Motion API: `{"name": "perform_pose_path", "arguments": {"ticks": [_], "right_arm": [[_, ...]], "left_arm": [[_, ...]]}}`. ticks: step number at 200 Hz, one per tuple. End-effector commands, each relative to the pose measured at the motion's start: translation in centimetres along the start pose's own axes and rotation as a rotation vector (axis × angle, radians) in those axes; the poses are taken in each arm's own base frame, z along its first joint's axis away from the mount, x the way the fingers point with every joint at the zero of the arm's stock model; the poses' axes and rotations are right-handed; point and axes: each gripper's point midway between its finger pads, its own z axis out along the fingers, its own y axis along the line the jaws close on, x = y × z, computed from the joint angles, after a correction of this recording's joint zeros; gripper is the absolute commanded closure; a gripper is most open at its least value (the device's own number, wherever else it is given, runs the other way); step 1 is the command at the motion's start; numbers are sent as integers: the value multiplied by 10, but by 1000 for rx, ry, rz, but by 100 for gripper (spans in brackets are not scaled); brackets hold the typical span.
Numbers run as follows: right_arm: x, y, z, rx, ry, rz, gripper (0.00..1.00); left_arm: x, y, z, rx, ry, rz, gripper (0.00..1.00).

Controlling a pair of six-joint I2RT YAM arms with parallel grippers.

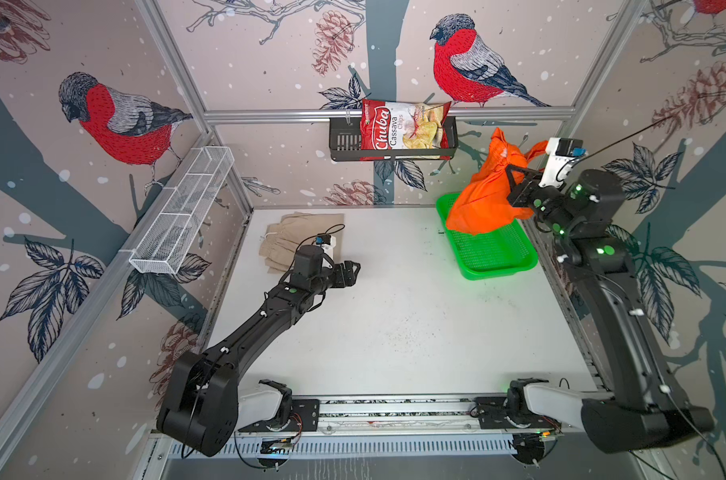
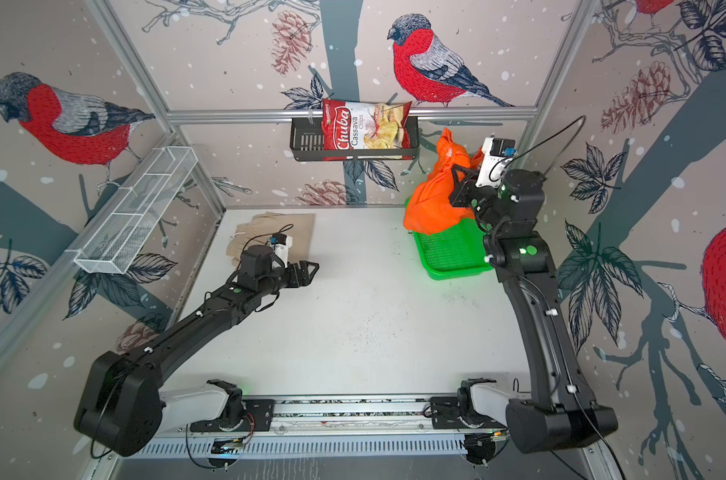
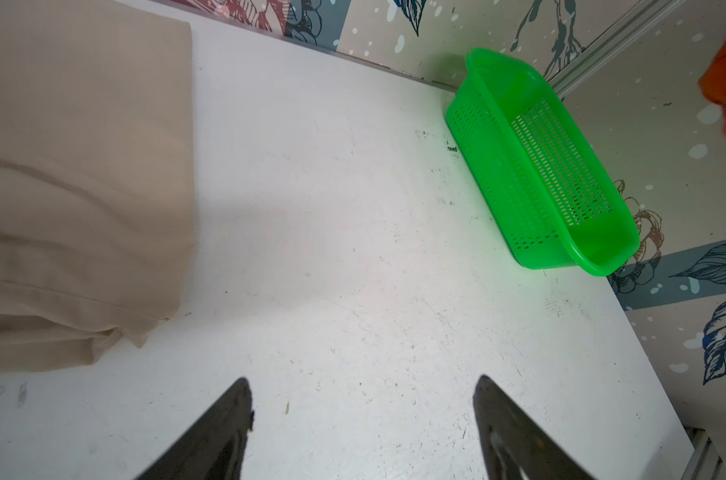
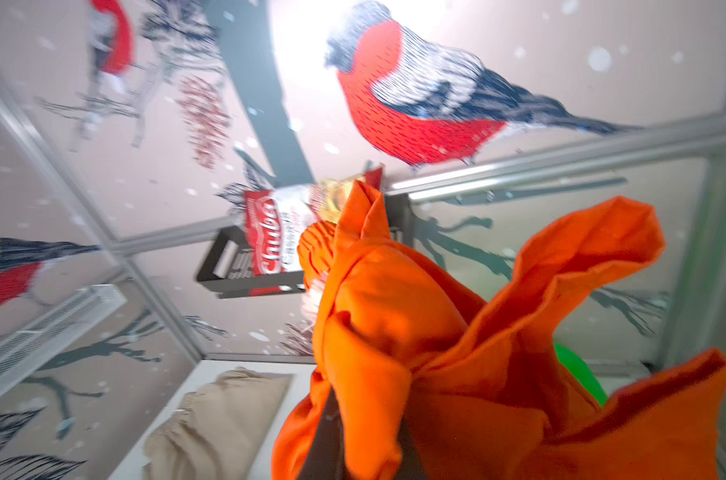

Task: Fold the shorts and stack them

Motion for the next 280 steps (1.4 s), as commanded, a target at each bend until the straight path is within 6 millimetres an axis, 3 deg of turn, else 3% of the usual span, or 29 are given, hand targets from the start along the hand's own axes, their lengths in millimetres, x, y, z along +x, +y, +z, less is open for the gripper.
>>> {"name": "perform_pose_path", "arguments": {"ticks": [1,30,55,92,140,152,175,187,217,238,252,280], "right_arm": [[-37,53,-24,-200,-135,-48,100],[-42,96,-49,-362,-161,-51,100],[-27,127,-58,-495,-115,-41,100],[24,164,-55,-629,10,-37,100],[94,189,-36,-673,219,-36,96],[109,191,-33,-662,259,-46,88],[133,183,-22,-568,331,-49,42],[146,173,-16,-509,377,-54,28],[176,139,-6,-324,434,-89,25],[205,122,-7,-227,506,-103,25],[235,125,-14,-212,580,-117,26],[309,151,-41,-266,744,-139,26]], "left_arm": [[-6,0,-5,-16,-24,13,17],[-9,2,-12,-34,-40,14,17],[-12,7,-18,-72,-63,5,18],[-22,13,-33,-117,-144,6,17],[-32,18,-52,-158,-226,9,17],[-34,19,-55,-166,-238,11,17],[-33,19,-58,-168,-245,14,17],[-33,18,-59,-166,-246,12,17],[-32,16,-57,-149,-240,14,17],[-20,9,-51,-88,-203,4,17],[-6,1,-44,-16,-163,-3,17],[25,-10,-30,117,-80,-53,18]]}}
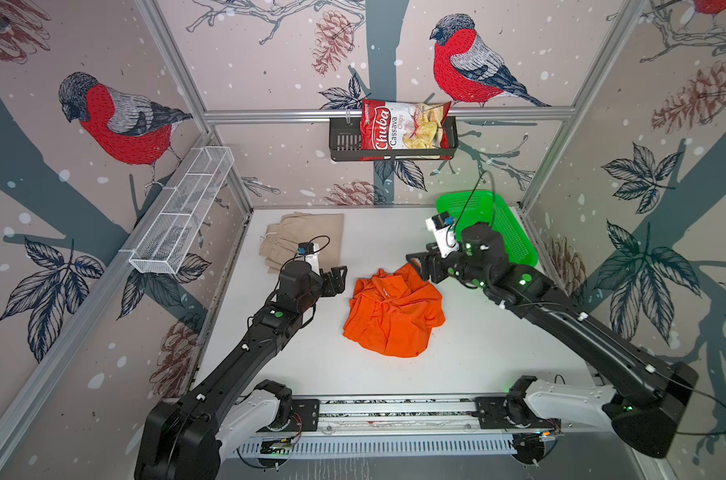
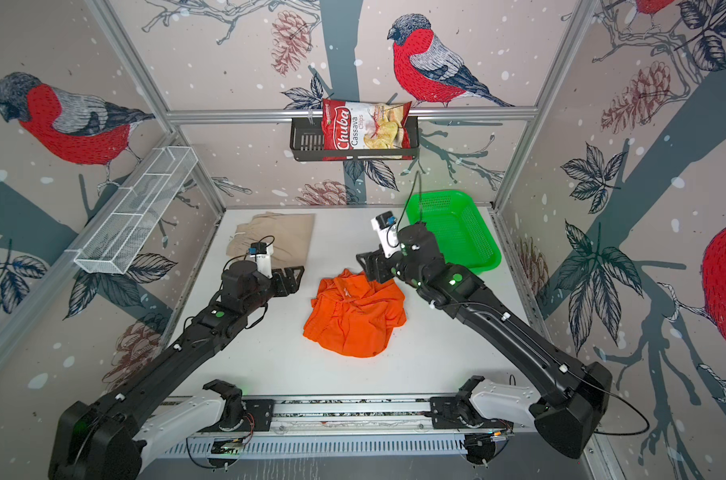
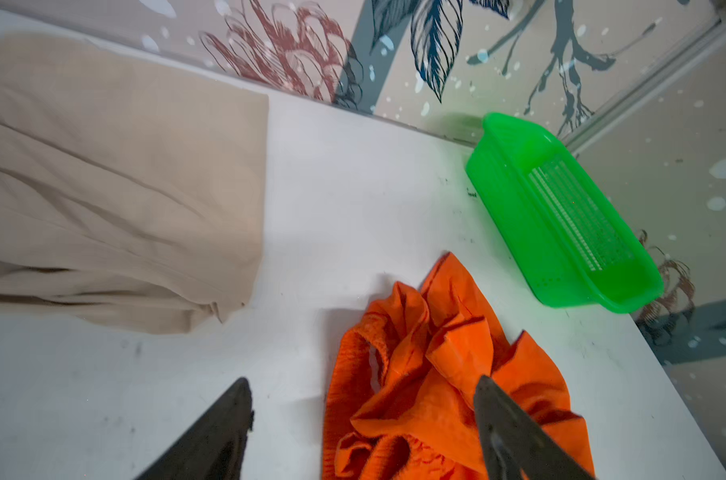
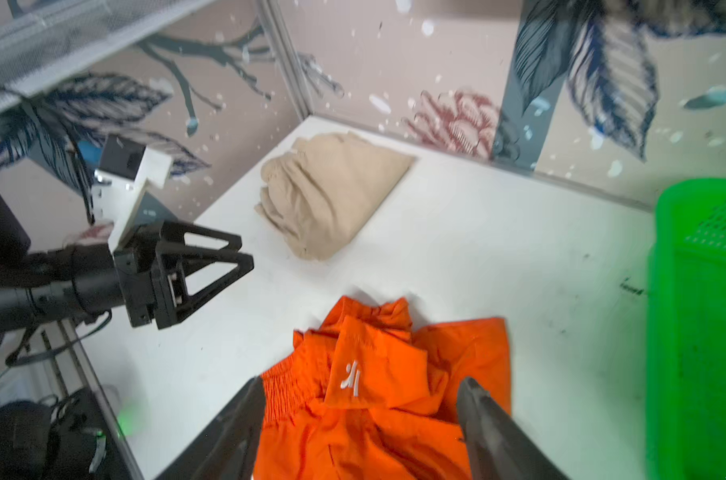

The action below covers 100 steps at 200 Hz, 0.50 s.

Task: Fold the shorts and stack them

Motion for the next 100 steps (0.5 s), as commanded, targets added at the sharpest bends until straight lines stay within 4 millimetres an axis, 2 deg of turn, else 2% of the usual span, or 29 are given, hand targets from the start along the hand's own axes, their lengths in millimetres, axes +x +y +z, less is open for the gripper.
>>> {"name": "perform_pose_path", "arguments": {"ticks": [1,20,26,50,74,100], "right_arm": [[49,10,17,28,121,19,26],[85,20,32,2,203,81,25],[102,19,42,5,254,109,24],[145,16,60,8,333,200,23],[175,7,69,36,386,250,24],[191,1,72,38,413,300,24]], "left_arm": [[16,-24,6,170,46,-51,18],[41,-25,14,220,125,-101,20],[50,-24,16,226,153,-116,20],[82,-26,18,300,228,-143,22],[100,-19,22,295,259,-149,22],[111,-15,27,296,279,-164,22]]}}
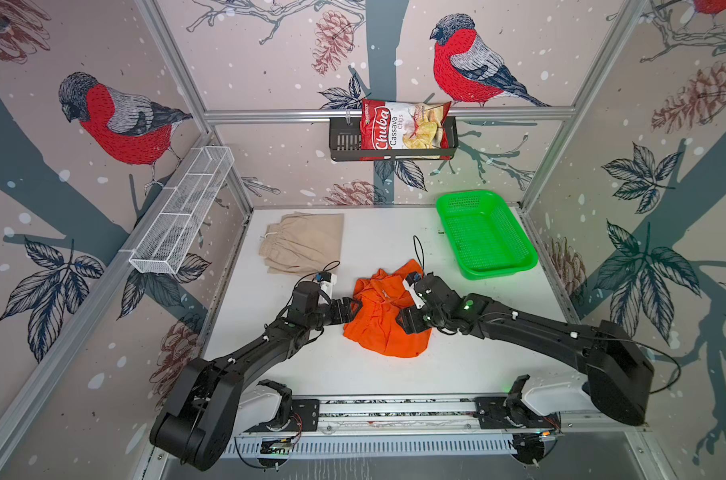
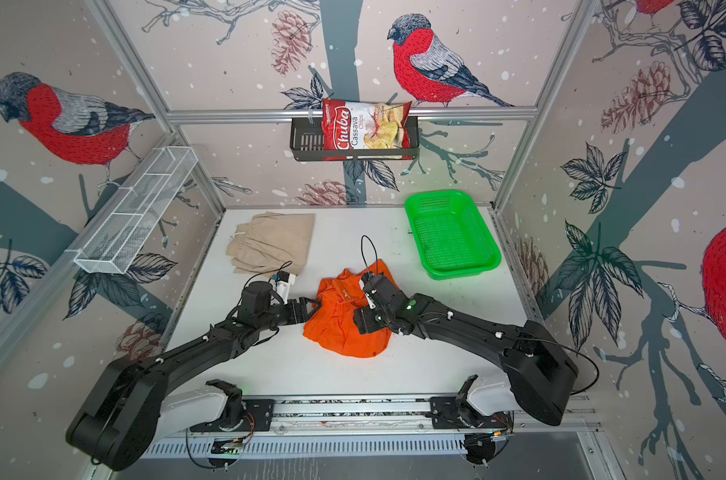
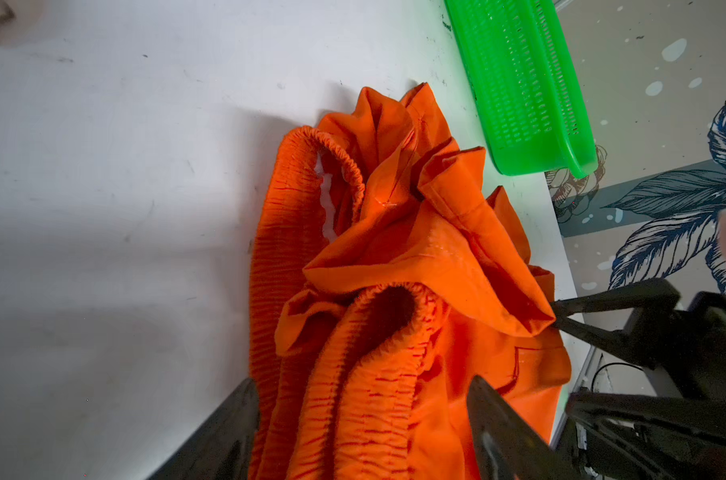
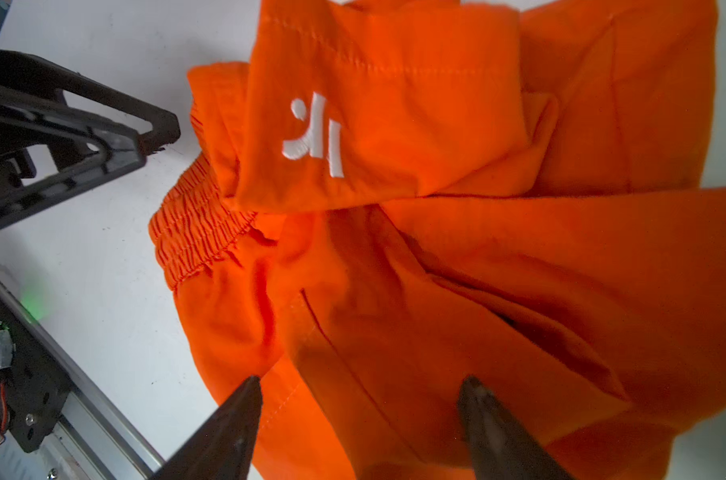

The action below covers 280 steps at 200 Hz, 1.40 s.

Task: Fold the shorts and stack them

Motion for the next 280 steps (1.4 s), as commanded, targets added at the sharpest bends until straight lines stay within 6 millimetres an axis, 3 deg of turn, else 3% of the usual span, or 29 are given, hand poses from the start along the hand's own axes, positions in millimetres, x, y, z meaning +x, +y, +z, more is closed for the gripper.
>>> {"name": "perform_pose_path", "arguments": {"ticks": [1,39,79,95,117,133,154,196,215,231,245,258,269,280], "right_arm": [[-4,0,6,-34,-28,74,24],[4,-13,15,-42,-22,144,24],[-2,-18,20,-85,-73,242,25],[-4,-21,24,-82,-85,265,26],[-8,-23,28,-75,-105,292,27],[-19,-19,26,-98,-141,297,28],[-45,-11,9,-121,-249,281,26],[-93,-12,-50,-141,-487,265,24],[-104,-22,-71,-150,-549,284,23],[-107,-35,-82,-149,-573,313,23],[-103,-49,-88,-130,-585,343,23],[-98,-60,-94,-109,-599,369,23],[-91,-70,-97,-90,-606,392,23],[-86,-77,-101,-75,-616,410,23]], "left_arm": [[-5,-12,4,75,-25,24,22],[18,-1,11,55,56,13,24],[38,-23,18,131,127,49,34],[40,-32,18,155,139,67,46],[29,-43,13,167,110,87,70],[10,-51,4,143,49,122,89],[-26,-60,-15,57,-66,199,98],[-118,-88,-68,-174,-303,402,100],[-161,-118,-89,-208,-388,486,100],[-185,-143,-99,-180,-429,515,100],[-186,-161,-94,-106,-417,518,100],[-173,-175,-79,-33,-373,529,96],[-155,-181,-62,18,-311,533,86],[-133,-186,-44,71,-238,539,69]]}}
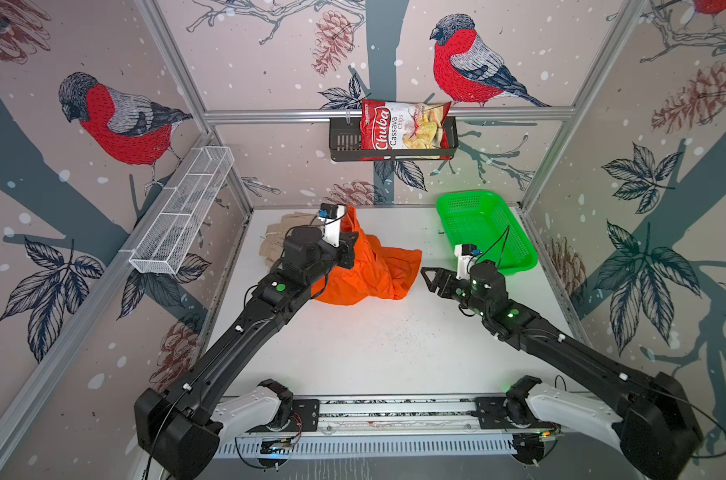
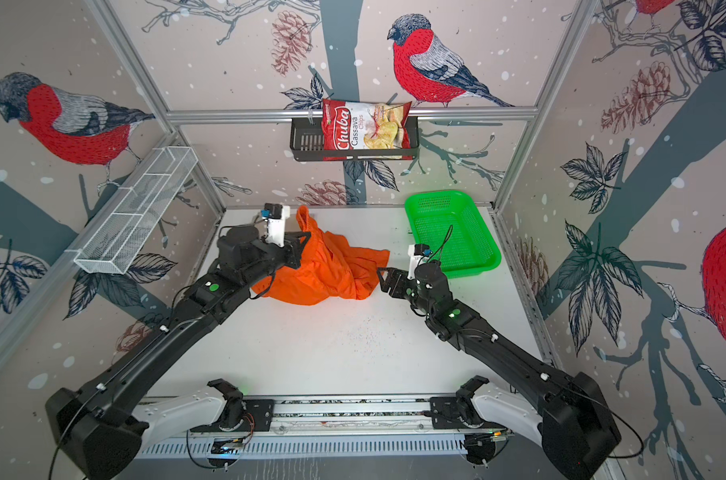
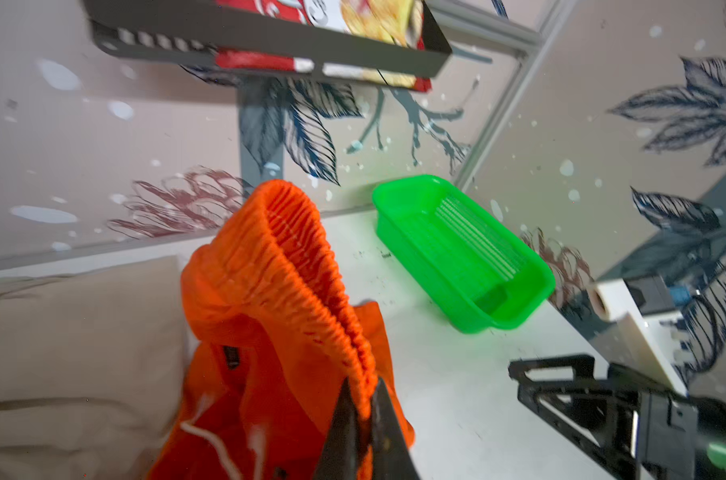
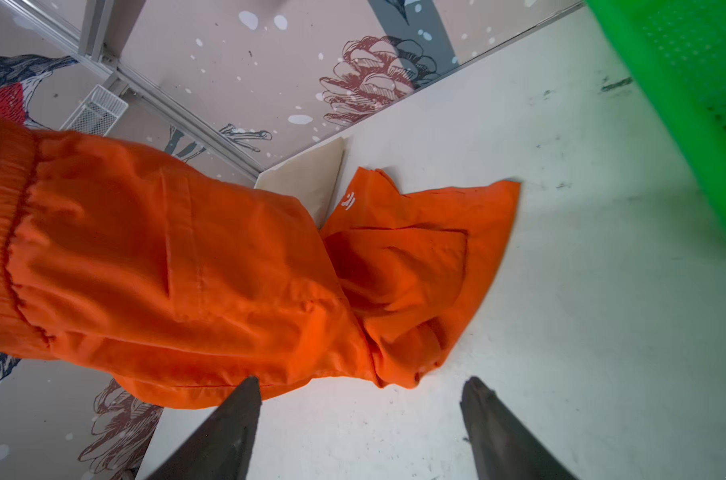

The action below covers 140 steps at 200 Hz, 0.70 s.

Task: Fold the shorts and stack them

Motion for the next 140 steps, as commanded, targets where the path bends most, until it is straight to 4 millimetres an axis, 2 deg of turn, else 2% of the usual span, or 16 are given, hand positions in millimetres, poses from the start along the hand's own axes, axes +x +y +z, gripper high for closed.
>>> {"name": "perform_pose_path", "arguments": {"ticks": [1,16,22,25,29,42,58,84,103,125,140], "right_arm": [[0,-14,-10,32,-18,26,23],[1,-23,-17,56,-32,40,23],[1,-25,-19,63,-34,44,23],[2,-26,-20,67,-34,44,23],[2,-27,-21,71,-34,44,23],[5,-28,-23,73,-24,38,23],[13,-21,-21,34,14,11,22],[28,-10,-12,8,71,-28,22],[39,-9,-1,24,124,-49,22],[47,-18,13,72,178,-40,22],[47,-34,20,158,191,-30,22]], "left_arm": [[32,-35,15,149,90,2,66],[57,-56,24,236,163,1,33],[62,-60,25,257,182,-5,25],[73,-59,27,259,208,-14,22],[78,-58,27,259,221,-23,19],[85,-48,28,207,230,-41,17],[86,-31,22,132,200,-60,16],[84,8,9,45,139,-183,15],[97,31,2,1,147,-239,15],[122,32,6,20,215,-236,15],[140,30,12,48,263,-247,15]]}}
